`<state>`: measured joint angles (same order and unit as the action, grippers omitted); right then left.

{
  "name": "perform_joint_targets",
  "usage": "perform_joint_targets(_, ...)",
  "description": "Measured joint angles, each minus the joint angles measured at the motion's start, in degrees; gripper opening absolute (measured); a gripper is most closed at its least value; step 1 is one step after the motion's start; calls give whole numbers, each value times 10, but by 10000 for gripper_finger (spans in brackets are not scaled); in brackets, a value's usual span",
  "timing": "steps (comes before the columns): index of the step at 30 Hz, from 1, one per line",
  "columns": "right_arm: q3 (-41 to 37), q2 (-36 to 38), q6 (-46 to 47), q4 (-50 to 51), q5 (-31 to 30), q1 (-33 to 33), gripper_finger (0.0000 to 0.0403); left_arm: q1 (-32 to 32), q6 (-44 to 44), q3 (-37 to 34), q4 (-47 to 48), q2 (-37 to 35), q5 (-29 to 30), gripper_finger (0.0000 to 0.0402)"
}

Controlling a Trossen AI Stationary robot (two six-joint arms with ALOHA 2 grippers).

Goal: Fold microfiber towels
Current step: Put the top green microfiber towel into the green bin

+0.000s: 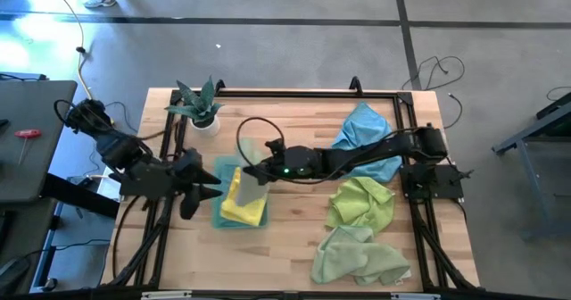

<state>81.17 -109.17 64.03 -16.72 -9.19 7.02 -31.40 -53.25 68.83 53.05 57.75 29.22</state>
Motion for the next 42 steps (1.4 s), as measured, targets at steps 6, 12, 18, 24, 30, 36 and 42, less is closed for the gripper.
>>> perform_joint_targets(6,102,-65,-10,44,-6,2,0,-25,37,20,2,-25,1,170)
perform_joint_targets(12,177,-112,-11,48,-11,2,0,-49,44,22,23,-46,11,170)
perform_joint_targets(18,225,-154,-10,52,-9,2,0,-65,41,22,45,-53,17,170)
perform_joint_targets(24,230,-178,17,44,4,3,0,-77,44,22,47,-53,17,170)
perform_joint_targets(30,230,-177,1,-19,6,3,0,-82,48,22,46,-53,26,170)
perform_joint_targets(36,231,-177,-9,80,17,3,0,-81,54,22,46,-53,32,170)
perform_joint_targets(42,230,-177,19,193,21,13,0,-81,55,22,47,-53,39,170)
